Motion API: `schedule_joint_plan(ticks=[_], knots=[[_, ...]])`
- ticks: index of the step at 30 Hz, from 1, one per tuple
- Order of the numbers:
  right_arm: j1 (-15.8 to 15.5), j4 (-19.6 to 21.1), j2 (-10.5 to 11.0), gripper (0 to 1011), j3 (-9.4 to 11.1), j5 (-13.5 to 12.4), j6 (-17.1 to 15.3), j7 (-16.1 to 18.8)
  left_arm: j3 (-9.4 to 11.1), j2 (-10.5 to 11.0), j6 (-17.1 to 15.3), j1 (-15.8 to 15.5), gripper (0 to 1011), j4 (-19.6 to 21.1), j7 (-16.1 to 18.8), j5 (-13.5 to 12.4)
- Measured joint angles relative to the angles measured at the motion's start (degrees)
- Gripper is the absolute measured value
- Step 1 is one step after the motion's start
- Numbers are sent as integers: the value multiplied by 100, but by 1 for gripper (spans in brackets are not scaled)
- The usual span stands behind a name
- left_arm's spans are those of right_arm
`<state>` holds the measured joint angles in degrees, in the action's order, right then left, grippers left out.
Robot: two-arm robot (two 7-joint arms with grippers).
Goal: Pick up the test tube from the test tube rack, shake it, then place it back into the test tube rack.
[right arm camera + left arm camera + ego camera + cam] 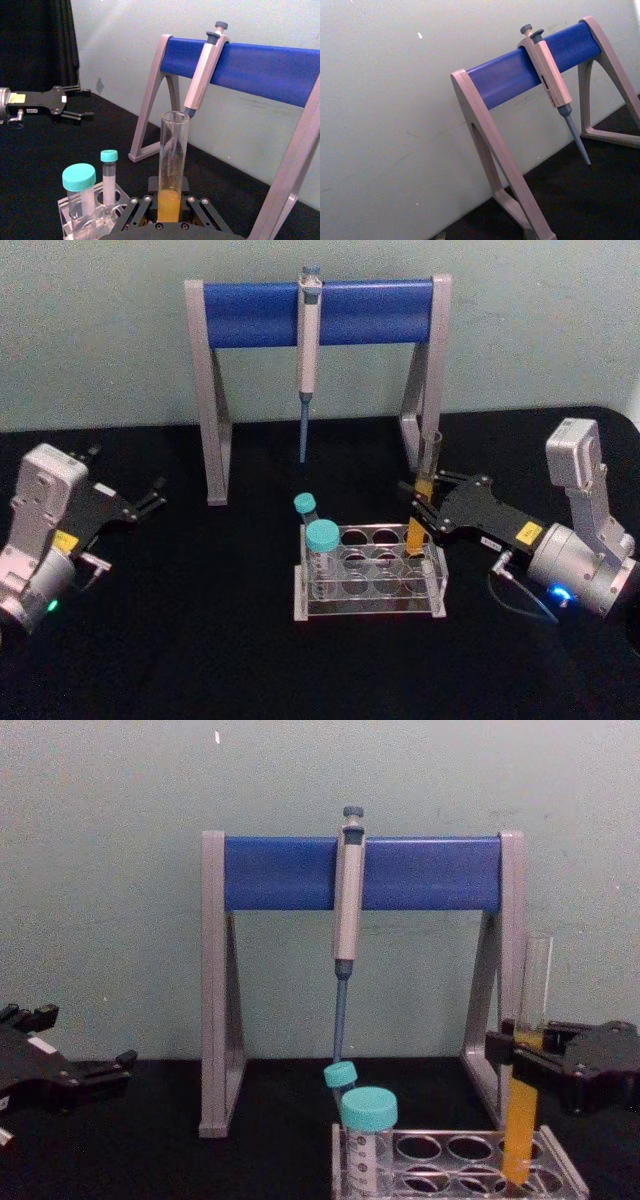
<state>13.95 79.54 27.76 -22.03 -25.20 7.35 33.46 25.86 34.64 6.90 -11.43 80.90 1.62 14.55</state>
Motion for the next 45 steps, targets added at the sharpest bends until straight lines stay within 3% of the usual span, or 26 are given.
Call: schedule_joint_plan(ticks=[45], knots=[[-22,-365,-118,232,-41,-53,65,102,0,0,0,0,1002,0,0,0]])
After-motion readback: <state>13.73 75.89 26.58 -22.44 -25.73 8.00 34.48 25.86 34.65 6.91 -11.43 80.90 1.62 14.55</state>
